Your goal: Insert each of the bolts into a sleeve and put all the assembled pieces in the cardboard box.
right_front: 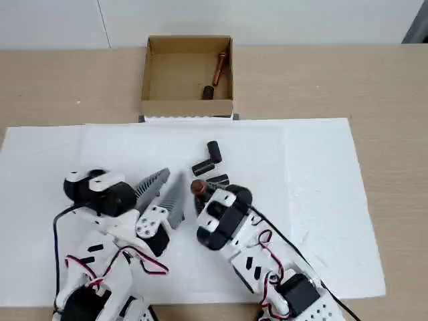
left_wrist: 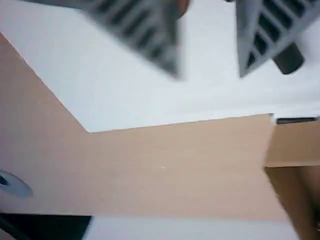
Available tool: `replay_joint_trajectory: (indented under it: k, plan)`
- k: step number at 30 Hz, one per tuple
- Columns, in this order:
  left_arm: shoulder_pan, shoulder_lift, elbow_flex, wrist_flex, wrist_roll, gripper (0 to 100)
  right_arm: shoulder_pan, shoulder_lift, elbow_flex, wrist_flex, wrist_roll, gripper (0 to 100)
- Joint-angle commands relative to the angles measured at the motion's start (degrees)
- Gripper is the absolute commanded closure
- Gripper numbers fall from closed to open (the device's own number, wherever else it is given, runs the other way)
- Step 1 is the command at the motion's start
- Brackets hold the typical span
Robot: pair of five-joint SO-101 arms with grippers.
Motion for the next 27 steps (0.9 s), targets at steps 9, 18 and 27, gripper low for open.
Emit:
replay_joint_trajectory:
  k: [9, 18, 27]
  plan:
    - [-14.86, -0.44, 7.87, -0.09, -13.71, 99, 13.93, 1.19, -8.44, 2.86, -9.93, 99.5]
    - [-17.14, -0.53, 16.48, -0.09, -16.18, 99, 14.90, 26.07, -33.05, 10.86, -17.67, 99.5]
    - [-17.32, -0.53, 21.85, -0.18, -16.35, 99, 15.78, 54.90, -54.24, 7.69, -17.41, 99.5]
